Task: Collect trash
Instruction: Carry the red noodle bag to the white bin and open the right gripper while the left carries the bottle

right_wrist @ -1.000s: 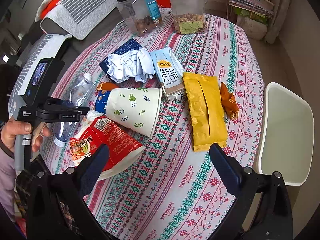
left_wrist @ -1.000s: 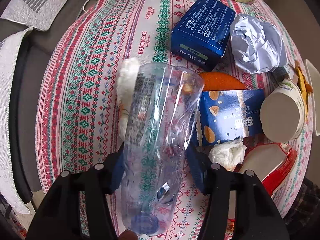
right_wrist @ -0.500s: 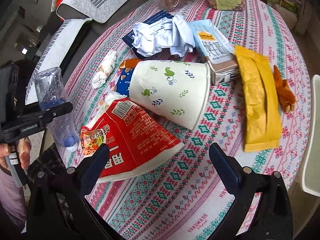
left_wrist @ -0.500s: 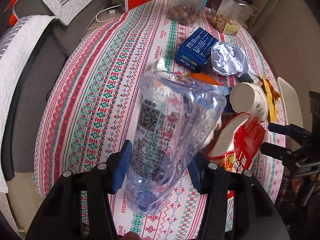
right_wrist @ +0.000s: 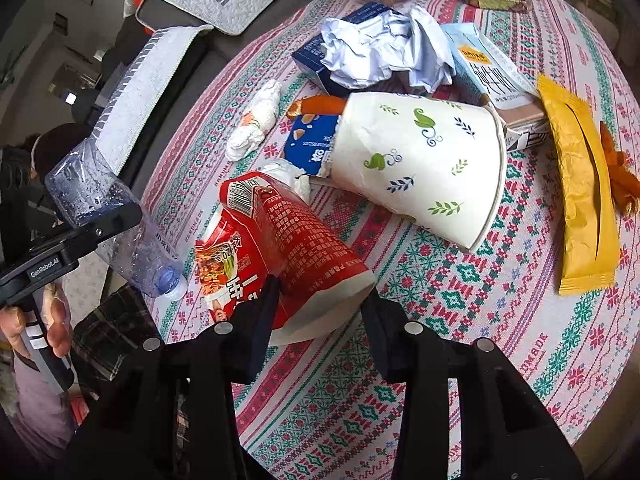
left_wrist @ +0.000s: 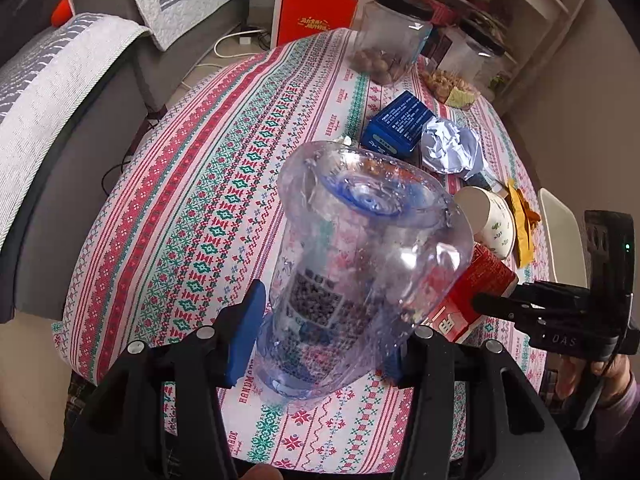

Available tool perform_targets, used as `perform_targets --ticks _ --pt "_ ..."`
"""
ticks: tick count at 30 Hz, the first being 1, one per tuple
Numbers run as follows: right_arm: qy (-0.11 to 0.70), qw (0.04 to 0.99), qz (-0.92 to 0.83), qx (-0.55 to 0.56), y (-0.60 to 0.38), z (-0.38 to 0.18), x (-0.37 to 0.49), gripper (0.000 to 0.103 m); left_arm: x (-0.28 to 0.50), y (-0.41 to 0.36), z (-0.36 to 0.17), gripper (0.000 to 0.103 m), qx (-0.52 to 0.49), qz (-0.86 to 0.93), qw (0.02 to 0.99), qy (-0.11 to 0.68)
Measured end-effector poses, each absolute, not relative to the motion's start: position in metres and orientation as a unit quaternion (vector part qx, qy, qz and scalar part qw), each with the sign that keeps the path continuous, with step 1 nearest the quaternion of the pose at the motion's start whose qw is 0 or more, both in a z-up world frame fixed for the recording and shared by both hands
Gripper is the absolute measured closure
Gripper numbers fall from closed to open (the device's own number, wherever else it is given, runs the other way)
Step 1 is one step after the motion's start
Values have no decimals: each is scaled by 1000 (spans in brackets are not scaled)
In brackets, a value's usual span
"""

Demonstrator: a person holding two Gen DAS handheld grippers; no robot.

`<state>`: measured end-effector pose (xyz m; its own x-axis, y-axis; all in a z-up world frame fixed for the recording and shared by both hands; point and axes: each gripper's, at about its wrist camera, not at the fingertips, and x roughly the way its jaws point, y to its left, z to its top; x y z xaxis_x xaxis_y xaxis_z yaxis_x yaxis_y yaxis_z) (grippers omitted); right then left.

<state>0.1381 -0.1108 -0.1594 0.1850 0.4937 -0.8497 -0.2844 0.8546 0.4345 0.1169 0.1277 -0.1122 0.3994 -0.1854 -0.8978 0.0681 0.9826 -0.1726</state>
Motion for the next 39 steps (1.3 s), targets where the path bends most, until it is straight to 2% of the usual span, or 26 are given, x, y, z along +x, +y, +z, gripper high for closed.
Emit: perform_targets --ticks 8,14,30,39 --pt "509 822 253 35 -101 -119 122 75 108 138 -95 60 -80 -44 856 509" --pt "477 844 244 5 -107 -104 116 76 105 139 -88 60 -94 -32 864 494" --pt "420 882 214 0 -130 -75 101 77 100 125 -63 60 -90 -30 877 472" --pt "377 916 130 45 -197 -48 105 77 110 91 -45 60 -70 -58 884 458"
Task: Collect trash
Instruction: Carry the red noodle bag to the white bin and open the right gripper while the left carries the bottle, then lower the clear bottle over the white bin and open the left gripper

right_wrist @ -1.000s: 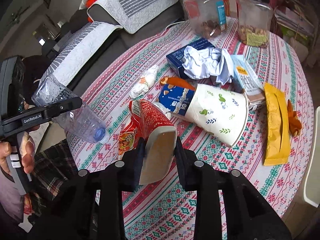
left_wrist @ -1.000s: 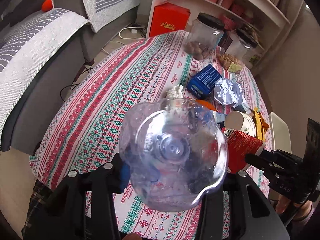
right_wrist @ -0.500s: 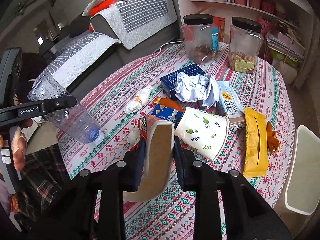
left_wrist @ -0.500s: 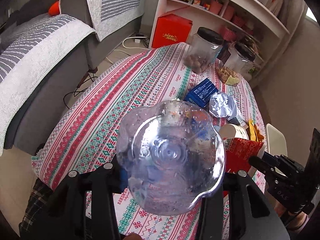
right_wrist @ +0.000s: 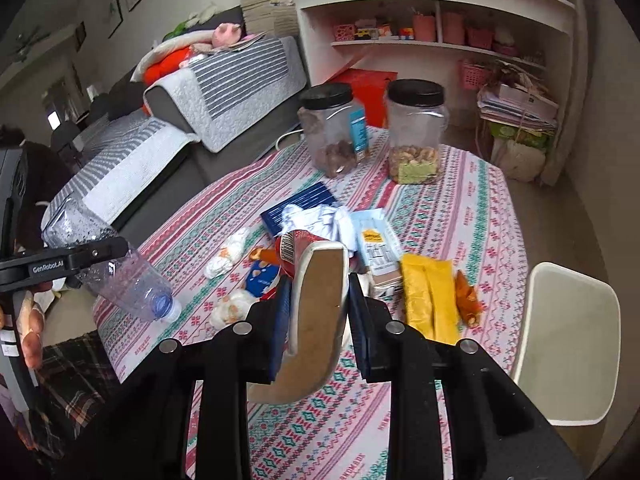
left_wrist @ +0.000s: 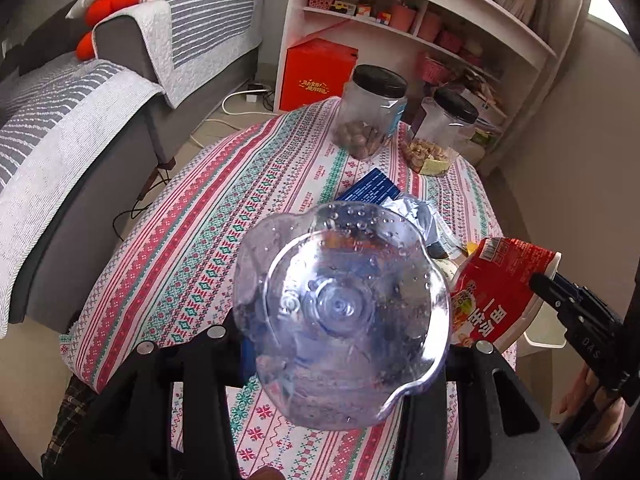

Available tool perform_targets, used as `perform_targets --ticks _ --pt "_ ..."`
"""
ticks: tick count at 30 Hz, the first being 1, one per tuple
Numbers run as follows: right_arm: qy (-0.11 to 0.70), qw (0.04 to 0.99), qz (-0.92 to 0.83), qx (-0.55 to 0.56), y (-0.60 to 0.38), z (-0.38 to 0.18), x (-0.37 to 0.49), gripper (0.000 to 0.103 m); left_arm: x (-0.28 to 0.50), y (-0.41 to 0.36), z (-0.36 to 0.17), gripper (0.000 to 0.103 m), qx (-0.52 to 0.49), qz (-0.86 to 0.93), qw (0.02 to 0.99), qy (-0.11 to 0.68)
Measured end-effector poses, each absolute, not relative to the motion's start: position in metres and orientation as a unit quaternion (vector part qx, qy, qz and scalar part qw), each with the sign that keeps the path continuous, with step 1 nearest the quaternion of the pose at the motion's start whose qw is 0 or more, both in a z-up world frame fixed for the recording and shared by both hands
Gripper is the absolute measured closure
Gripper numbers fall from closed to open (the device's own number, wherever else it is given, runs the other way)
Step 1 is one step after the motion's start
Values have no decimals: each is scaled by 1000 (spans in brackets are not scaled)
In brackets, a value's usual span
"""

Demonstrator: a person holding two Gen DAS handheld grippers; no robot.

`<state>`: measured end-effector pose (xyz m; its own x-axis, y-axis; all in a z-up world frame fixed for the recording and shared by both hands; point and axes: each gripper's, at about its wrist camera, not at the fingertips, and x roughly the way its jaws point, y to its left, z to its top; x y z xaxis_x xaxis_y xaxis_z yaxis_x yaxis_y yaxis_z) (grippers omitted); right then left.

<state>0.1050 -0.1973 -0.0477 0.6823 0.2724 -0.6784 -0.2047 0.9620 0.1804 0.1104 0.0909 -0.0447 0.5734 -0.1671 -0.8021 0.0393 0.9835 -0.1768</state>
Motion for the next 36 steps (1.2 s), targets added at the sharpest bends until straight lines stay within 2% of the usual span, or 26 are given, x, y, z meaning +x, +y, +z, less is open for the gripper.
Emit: perform_targets --ticks 10,16,17,18,20,21,24,33,34,36 --pt "331 938 -76 64 -323 -27 92 77 133 2 -22 60 -35 -125 887 444" --pt "380 900 -191 90 -388 -45 92 70 143 -73 -12 60 -22 -181 879 440" --pt "377 897 -209 103 -398 -44 88 60 143 -87 -10 60 -21 -192 878 438" --pt "367 895 -224 114 -406 -41 84 43 144 -103 -9 60 -18 -203 876 436" --pt "340 895 -257 134 -421 -32 70 24 146 -130 -9 60 -14 -220 873 435" --pt "327 894 -270 144 -428 -28 63 20 148 -147 -9 60 -14 -231 870 436" --pt "299 888 -299 181 -449 -21 45 13 150 -186 -13 60 -16 -258 857 446" --pt "249 880 -317 252 -489 -17 3 11 157 -296 -31 59 2 -302 830 469" --pt "242 878 -323 256 -491 -16 -1 11 160 -307 -33 58 4 -304 827 473" --pt "232 876 -332 263 -497 -14 -6 11 162 -323 -34 39 9 -302 828 473"
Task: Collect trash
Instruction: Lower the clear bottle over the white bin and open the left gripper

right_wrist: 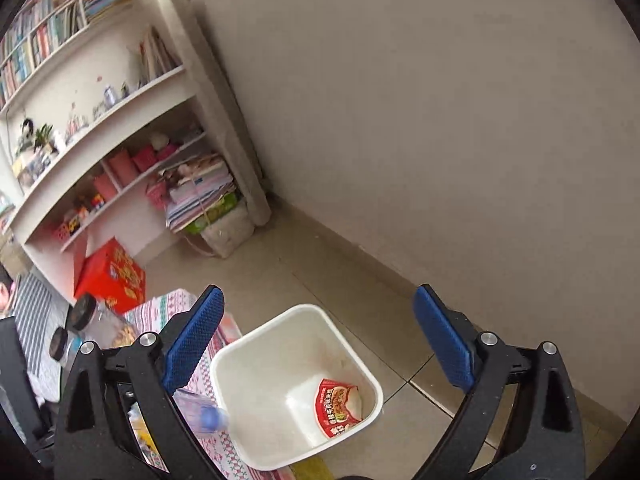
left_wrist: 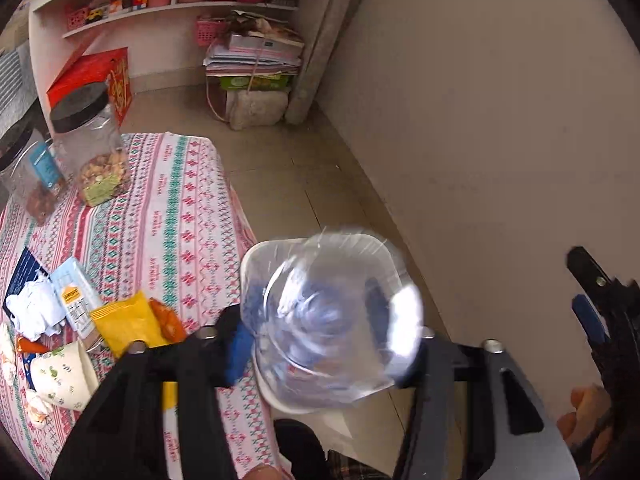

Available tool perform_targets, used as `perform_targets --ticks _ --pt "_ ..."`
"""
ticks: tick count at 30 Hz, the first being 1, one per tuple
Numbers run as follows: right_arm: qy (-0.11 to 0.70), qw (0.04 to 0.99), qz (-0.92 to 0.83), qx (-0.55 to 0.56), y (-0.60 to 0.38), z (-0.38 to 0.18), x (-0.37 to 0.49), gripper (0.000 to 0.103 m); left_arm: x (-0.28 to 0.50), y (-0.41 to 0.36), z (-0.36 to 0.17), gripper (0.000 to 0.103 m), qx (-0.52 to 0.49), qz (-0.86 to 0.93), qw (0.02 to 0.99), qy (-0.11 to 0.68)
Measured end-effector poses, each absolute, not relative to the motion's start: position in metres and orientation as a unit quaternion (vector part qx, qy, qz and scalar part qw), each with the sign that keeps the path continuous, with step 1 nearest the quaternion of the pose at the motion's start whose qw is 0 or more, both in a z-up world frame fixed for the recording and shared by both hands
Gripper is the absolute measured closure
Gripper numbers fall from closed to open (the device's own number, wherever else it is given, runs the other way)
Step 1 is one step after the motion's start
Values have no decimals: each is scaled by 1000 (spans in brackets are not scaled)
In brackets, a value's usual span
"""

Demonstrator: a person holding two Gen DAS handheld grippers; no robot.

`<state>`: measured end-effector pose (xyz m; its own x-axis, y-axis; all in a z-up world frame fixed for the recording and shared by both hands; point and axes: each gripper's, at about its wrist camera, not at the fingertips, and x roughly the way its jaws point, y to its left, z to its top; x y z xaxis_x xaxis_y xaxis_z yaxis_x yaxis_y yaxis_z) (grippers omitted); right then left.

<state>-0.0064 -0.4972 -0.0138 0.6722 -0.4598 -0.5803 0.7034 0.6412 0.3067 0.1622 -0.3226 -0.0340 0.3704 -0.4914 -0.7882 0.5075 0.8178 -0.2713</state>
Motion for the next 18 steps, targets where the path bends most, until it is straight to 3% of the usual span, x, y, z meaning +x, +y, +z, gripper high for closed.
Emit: perform_targets --ticks 9,18 --pt "244 887 -318 230 -485 -5 5 9 138 -302 -20 20 54 -250 875 411" --pt "283 906 -289 127 -422 -5 49 7 119 -232 -7 10 89 -120 937 317"
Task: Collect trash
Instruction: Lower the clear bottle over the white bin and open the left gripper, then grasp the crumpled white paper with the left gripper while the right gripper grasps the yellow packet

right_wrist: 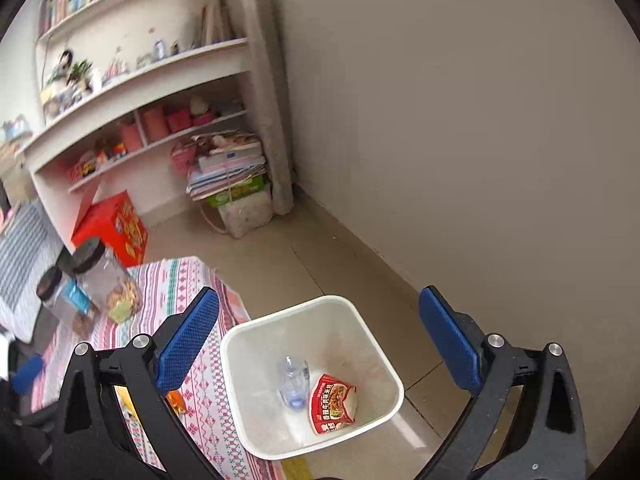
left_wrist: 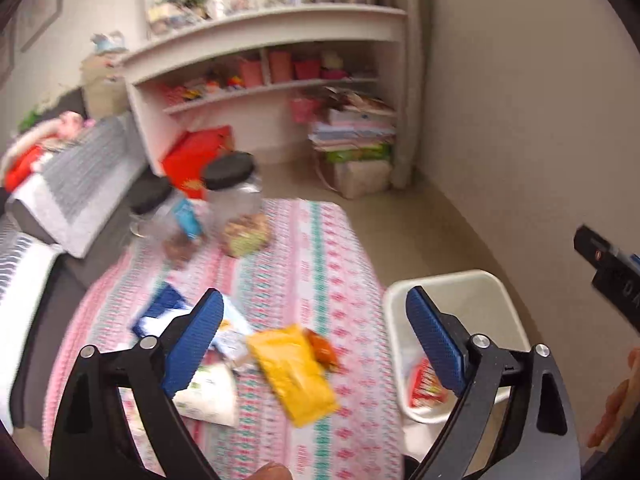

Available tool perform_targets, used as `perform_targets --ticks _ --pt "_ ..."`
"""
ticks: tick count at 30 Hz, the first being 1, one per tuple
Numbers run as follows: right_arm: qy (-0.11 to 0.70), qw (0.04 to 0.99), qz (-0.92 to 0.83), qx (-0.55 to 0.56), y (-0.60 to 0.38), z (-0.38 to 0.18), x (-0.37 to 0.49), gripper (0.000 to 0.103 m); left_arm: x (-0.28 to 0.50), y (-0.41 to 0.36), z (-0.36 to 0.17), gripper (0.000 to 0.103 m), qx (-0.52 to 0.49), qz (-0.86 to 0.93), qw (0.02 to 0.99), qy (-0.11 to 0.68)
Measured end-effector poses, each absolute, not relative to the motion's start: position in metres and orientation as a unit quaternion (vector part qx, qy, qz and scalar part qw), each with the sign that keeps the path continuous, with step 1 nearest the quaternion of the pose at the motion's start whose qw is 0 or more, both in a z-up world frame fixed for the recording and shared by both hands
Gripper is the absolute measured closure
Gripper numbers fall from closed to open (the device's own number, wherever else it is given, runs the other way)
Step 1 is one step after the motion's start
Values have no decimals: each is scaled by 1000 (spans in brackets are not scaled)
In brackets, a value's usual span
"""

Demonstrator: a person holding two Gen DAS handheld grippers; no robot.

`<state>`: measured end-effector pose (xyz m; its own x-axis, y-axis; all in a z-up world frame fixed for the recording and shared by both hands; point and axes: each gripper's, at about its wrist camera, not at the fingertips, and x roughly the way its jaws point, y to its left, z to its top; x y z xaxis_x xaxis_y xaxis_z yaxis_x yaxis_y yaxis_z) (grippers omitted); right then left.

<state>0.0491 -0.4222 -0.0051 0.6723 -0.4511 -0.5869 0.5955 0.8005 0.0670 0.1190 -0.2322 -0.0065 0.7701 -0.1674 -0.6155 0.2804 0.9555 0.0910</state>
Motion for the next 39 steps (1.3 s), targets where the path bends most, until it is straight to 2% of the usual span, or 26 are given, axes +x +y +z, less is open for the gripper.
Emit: perform_targets --ticks 5,11,27,33,39 --pt "279 917 -276 75 -377 -4 65 7 119 -191 10 7 68 -55 958 273" --pt "269 928 -252 50 -327 -5 76 7 127 -151 8 7 46 -15 959 280" --pt "303 939 -161 26 -244 -10 125 7 180 -36 -41 7 42 49 923 379" --pt "330 931 -139 68 -243 -16 141 7 222 -14 -71 7 18 12 888 459" --pt "371 909 -121 144 -266 -29 155 7 258 -24 -110 8 -1 -26 855 518"
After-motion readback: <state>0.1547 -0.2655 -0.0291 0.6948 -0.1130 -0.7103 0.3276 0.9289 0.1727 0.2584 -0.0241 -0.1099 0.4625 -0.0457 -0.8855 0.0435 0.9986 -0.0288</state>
